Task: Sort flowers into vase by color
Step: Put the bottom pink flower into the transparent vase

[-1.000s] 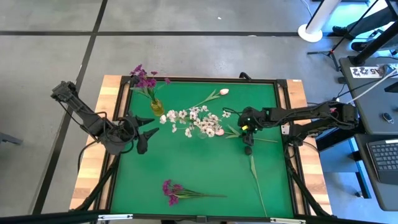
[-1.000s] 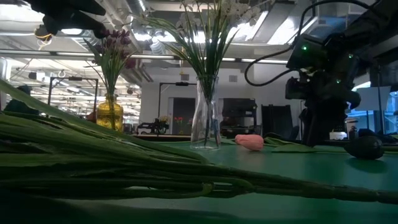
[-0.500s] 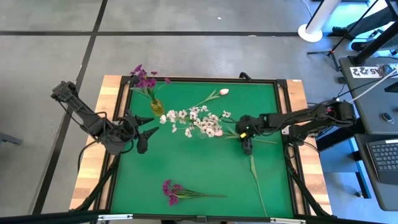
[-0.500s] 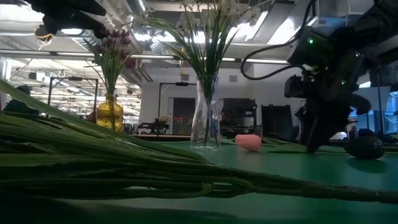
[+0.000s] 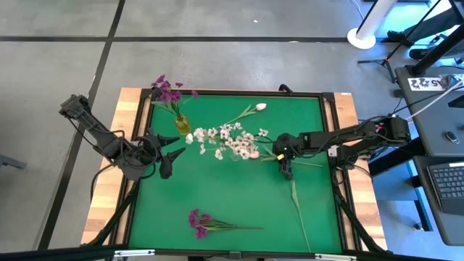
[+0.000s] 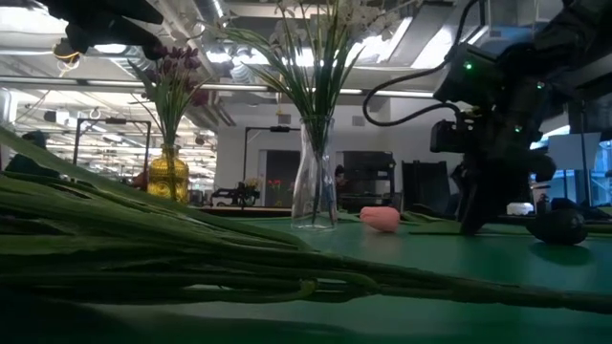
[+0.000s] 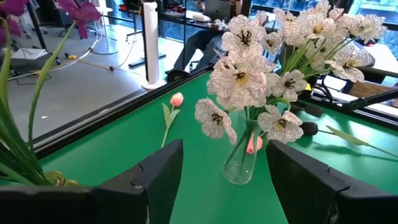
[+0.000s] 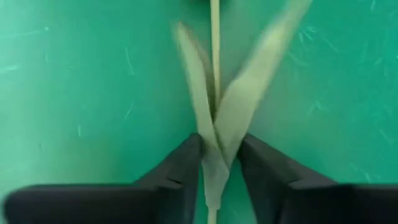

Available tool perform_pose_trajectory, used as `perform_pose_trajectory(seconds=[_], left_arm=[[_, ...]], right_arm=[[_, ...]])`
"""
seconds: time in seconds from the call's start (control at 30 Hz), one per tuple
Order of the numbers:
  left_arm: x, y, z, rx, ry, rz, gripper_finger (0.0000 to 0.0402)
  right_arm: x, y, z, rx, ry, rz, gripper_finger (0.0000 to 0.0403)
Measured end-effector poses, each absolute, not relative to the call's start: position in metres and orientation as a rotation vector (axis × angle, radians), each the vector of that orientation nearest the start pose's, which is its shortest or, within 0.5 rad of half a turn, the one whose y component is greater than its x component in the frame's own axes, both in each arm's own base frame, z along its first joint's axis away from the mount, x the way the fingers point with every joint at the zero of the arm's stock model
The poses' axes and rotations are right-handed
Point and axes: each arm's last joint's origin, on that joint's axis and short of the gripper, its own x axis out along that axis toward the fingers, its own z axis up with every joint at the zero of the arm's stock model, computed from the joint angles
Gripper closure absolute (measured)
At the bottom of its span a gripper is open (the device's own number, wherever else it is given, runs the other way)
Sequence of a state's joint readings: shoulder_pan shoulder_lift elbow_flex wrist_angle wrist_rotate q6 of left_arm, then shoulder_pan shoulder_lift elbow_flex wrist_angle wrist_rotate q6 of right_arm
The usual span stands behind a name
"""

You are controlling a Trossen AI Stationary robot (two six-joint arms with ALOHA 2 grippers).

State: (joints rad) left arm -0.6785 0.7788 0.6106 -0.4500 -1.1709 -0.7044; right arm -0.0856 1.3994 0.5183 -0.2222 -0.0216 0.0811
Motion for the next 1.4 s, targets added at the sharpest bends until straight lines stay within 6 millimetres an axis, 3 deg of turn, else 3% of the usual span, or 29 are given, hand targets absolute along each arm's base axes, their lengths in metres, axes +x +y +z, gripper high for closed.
perform_pose_trajectory(seconds=[0.2,0.33,0.5,0.73,0.97,1.2,1.4], left_arm=[[0.132,-0.072,0.261,-0.185,0.187,0.571,0.0175],[0.132,-0.072,0.261,-0.186,0.186,0.571,0.0175],[0.132,-0.072,0.261,-0.188,0.186,0.570,0.0175],[0.133,-0.073,0.262,-0.200,0.182,0.564,0.0175],[0.133,-0.073,0.262,-0.202,0.180,0.563,0.0175],[0.133,-0.073,0.262,-0.201,0.177,0.567,0.0175],[0.133,-0.073,0.262,-0.202,0.177,0.567,0.0175]], right_arm=[[0.226,-0.019,0.134,0.118,1.106,-0.104,0.0391],[0.230,-0.021,0.144,0.087,1.137,-0.155,0.0381],[0.233,-0.026,0.172,0.047,1.063,-0.232,0.0396],[0.211,-0.050,0.222,0.034,0.873,-0.433,0.0398],[0.182,-0.073,0.274,0.066,0.508,-0.537,0.0400],[0.179,-0.073,0.332,0.040,-0.067,-0.267,0.0401],[0.193,-0.074,0.350,-0.020,-0.328,-0.082,0.0401]])
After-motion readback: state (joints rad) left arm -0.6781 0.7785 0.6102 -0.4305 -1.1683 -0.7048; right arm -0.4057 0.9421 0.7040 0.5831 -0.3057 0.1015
